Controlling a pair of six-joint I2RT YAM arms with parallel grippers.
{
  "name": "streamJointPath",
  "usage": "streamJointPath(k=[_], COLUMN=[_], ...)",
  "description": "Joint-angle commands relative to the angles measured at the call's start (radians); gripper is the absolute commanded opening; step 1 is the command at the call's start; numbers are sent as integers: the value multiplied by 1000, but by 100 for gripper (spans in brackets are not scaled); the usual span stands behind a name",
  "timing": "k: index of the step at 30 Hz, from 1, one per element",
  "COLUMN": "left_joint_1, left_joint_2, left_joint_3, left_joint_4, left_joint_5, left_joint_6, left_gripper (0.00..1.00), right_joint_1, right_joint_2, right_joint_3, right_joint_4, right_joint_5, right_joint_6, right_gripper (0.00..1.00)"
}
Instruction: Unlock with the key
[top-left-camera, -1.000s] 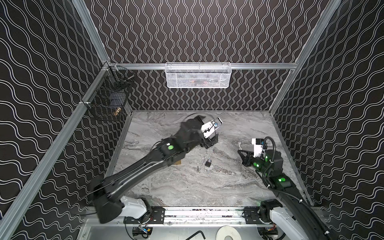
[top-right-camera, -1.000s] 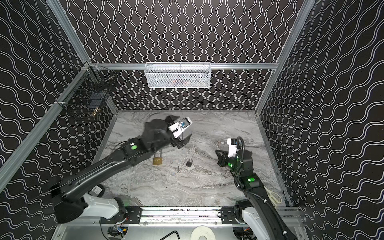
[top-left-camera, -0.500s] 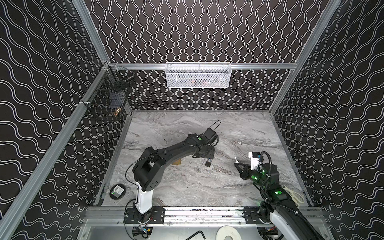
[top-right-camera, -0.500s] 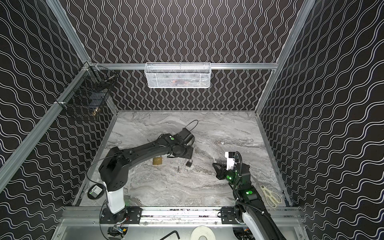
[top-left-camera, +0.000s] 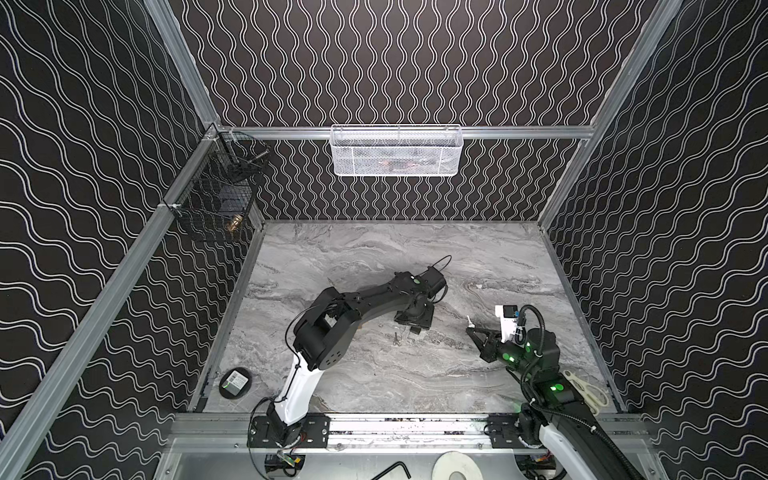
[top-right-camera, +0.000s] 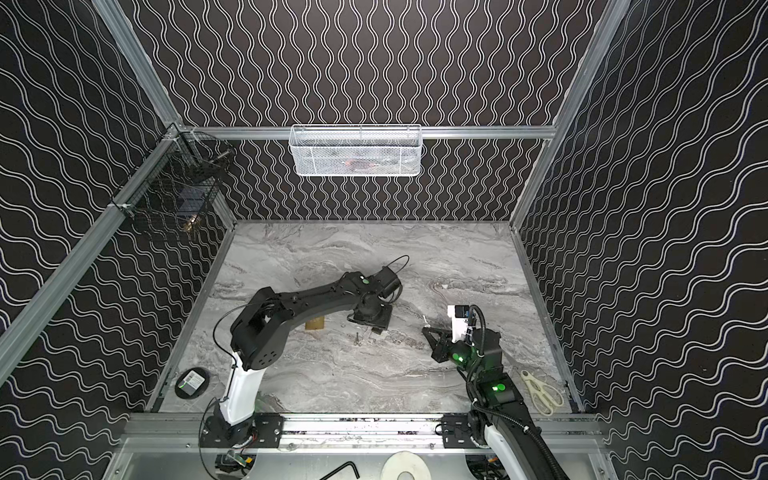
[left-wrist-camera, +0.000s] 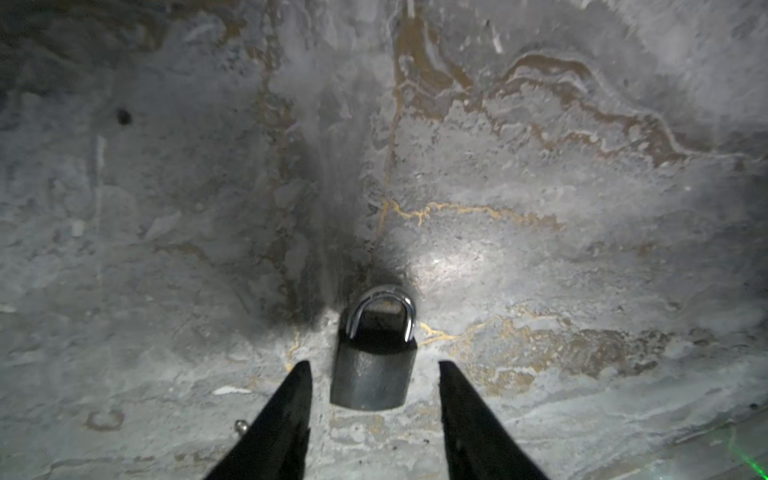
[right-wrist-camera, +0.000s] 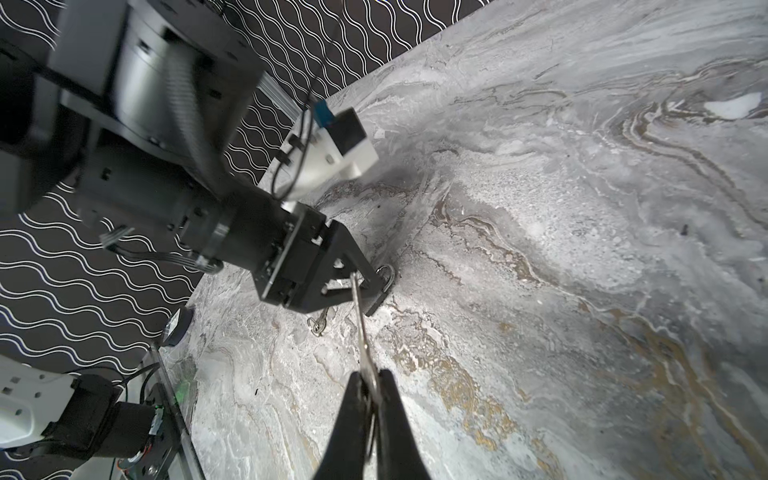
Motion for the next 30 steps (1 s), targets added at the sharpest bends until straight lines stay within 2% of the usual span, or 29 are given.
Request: streamJointPath(k=[1,11,16,25,30], left_joint_1=[-6,-12,-13,-14,-8], left_joint_2=[21,45,56,63,-16], left_joint_3=[26,4,3,-20,-73], left_joint_4=[-44,-36,-27,-8,89], left_joint_5=[-31,-43,-37,-10,-25], left_joint_6=[16,2,2,-19,-57], left_gripper=[52,47,41,42,35], right_joint_1=[1,1,2,1,1], right_joint_2=[6,11,18,29,50], right_joint_3=[-1,-1,-1,2,6], right_joint_4=[37,42,45,47,48], right_joint_5=[-14,-19,-24,-29,-36], right_joint_6=[-6,-4,-4,-5,-7], right_gripper=[0,0,0,0,0])
